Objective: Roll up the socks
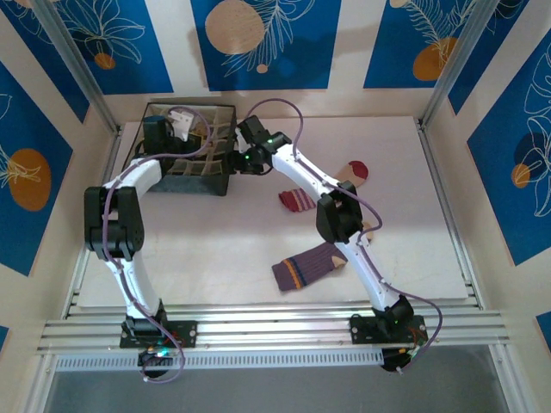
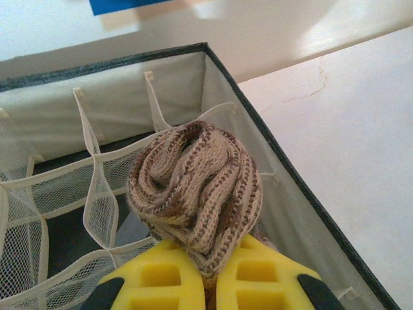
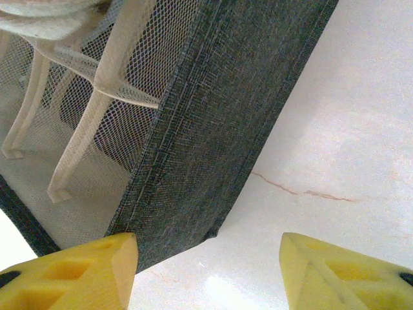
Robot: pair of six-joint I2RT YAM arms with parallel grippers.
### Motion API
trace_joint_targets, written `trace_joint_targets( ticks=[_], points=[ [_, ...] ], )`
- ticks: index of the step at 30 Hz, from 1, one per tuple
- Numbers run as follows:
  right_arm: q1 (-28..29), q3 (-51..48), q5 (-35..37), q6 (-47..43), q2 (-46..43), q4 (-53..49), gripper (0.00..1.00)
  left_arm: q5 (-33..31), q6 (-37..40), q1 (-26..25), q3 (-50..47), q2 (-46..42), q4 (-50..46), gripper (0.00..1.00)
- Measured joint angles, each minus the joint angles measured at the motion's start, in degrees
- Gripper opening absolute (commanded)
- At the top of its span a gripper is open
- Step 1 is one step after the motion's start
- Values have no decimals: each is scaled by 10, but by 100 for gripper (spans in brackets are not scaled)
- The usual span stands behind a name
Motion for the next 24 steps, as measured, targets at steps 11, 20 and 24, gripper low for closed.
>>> trace_joint_targets(
  ticks=[11, 20, 24],
  points=[
    [8, 0, 16, 1, 0, 10, 60, 0, 10, 31, -8, 14, -9, 0],
    [13, 0, 16, 14, 0, 29, 61, 7, 40, 38, -10, 23, -25, 0],
    [15, 0, 15, 20, 0, 36, 61, 7, 64, 38, -10, 27, -39, 0]
  ],
)
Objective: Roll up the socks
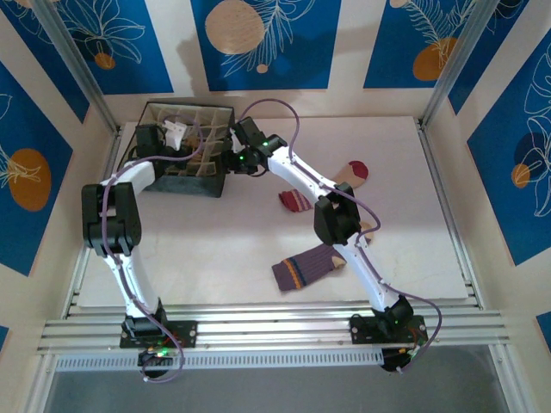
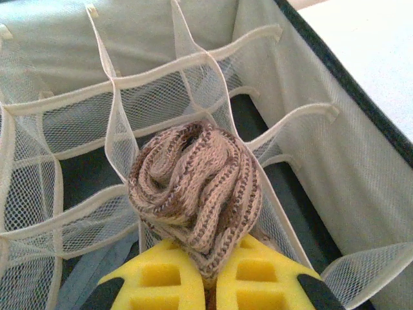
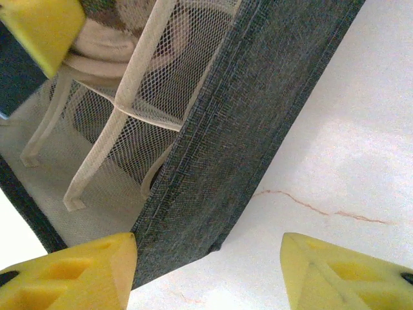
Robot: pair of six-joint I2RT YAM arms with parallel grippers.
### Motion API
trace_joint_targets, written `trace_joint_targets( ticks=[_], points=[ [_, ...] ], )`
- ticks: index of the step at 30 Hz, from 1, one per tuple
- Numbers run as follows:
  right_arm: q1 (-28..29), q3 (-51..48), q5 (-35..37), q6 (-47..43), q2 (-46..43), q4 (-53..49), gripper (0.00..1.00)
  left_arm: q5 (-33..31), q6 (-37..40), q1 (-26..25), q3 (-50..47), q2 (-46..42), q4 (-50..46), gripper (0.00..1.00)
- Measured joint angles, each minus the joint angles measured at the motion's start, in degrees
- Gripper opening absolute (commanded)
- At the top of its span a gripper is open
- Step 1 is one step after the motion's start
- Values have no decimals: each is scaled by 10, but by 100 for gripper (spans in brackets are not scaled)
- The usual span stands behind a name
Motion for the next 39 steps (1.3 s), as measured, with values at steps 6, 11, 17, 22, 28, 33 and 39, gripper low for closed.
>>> trace_joint_targets(
  ticks=[6, 11, 17, 22, 28, 33, 39],
  points=[
    [0, 0, -3, 9, 0, 8, 61, 0, 49, 0, 22, 14, -47, 3],
    [0, 0, -4, 9, 0, 11, 61, 0, 75, -2, 37, 19, -72, 23],
    [0, 0, -4, 9, 0, 10, 61, 2, 82, -2, 37, 19, -80, 54],
    [-4, 0, -4, 8, 0, 4, 61, 17, 67, -1, 22, 15, -55, 86],
    [-16, -8, -3, 6, -10, -7, 61, 38, 34, 2, 14, -13, -43, 100],
    [-36, -79, 3, 2, -71, -17, 61, 40, 2, 7, 7, -59, -9, 100],
    [-64, -223, 14, -3, -191, -15, 61, 17, -68, 13, -12, -121, 36, 100]
  ],
)
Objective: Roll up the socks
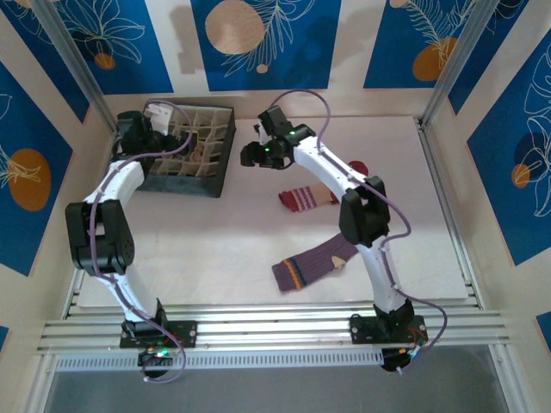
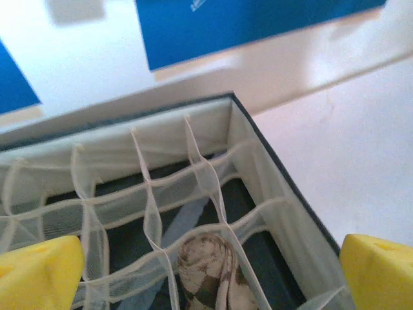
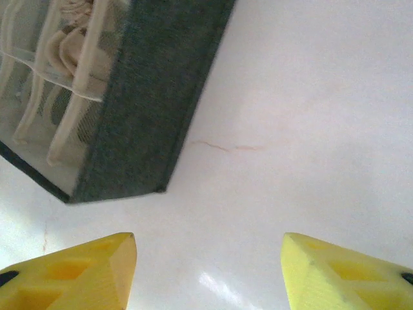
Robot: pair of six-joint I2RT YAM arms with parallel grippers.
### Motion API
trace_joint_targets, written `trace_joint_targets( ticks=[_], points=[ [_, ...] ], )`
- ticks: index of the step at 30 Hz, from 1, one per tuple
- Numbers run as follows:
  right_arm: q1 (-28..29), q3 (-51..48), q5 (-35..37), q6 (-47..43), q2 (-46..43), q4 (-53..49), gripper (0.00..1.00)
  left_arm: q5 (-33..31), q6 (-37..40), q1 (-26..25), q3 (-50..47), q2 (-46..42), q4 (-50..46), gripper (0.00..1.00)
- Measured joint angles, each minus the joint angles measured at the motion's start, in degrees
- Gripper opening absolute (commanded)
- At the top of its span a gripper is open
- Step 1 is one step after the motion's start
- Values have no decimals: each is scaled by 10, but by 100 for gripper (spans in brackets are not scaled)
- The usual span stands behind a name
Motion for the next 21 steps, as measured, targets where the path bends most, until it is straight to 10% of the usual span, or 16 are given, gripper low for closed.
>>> trace_joint_targets(
  ticks=[12, 21],
  points=[
    [-127, -454, 33, 22, -287, 38, 61, 120, -231, 107, -123, -46, 91, 100],
    [-195, -600, 40, 17, -360, 31, 56, 120, -183, 6, -189, -118, 31, 87]
  ],
)
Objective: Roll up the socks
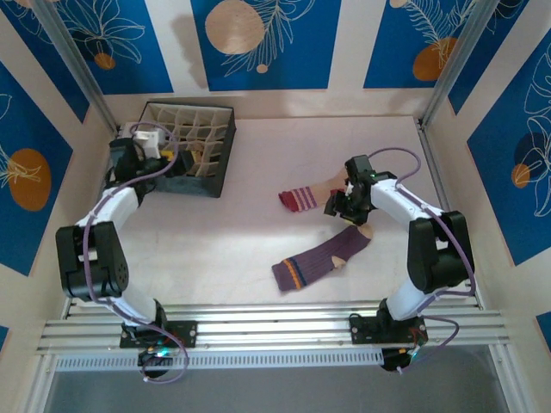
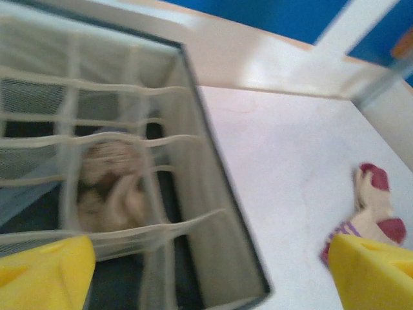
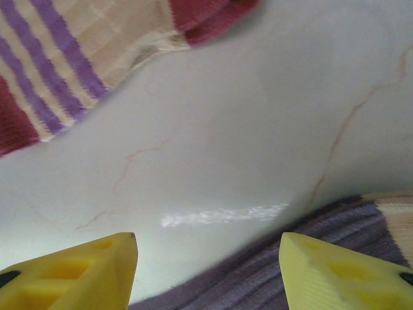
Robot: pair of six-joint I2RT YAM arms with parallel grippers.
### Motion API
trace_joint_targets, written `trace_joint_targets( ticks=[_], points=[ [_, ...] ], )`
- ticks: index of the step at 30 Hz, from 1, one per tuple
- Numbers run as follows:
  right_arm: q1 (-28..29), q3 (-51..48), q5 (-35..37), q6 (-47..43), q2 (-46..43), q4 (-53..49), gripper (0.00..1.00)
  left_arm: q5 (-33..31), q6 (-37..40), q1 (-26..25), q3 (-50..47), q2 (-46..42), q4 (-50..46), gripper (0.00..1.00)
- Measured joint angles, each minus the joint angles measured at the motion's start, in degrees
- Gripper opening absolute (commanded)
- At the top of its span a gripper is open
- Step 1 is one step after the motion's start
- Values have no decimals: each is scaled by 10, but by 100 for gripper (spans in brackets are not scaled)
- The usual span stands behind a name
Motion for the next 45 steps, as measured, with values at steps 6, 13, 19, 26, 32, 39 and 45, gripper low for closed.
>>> trace_joint_targets(
  ticks=[6, 13, 19, 26, 32, 39, 45],
  points=[
    [74, 51, 34, -37, 25, -2, 54, -44, 57, -111, -11, -31, -51, 77],
    [205, 253, 101, -115, 182, -6, 58, -90, 66, -188, -69, -31, -81, 70],
    [236, 344, 154, -160, 290, -33, 59, -111, 65, -193, -127, -32, -90, 69],
    [263, 375, 234, -204, 344, -62, 34, -114, 67, -193, -131, -40, -94, 70],
    [301, 290, 272, -232, 295, -16, 3, -113, 72, -193, -133, -45, -93, 69],
    [299, 90, 130, -248, 131, 64, 0, -103, 109, -220, -177, -104, -73, 71],
    [258, 34, -35, -254, 66, 89, 0, -105, 167, -273, -221, -160, -40, 72]
  ],
)
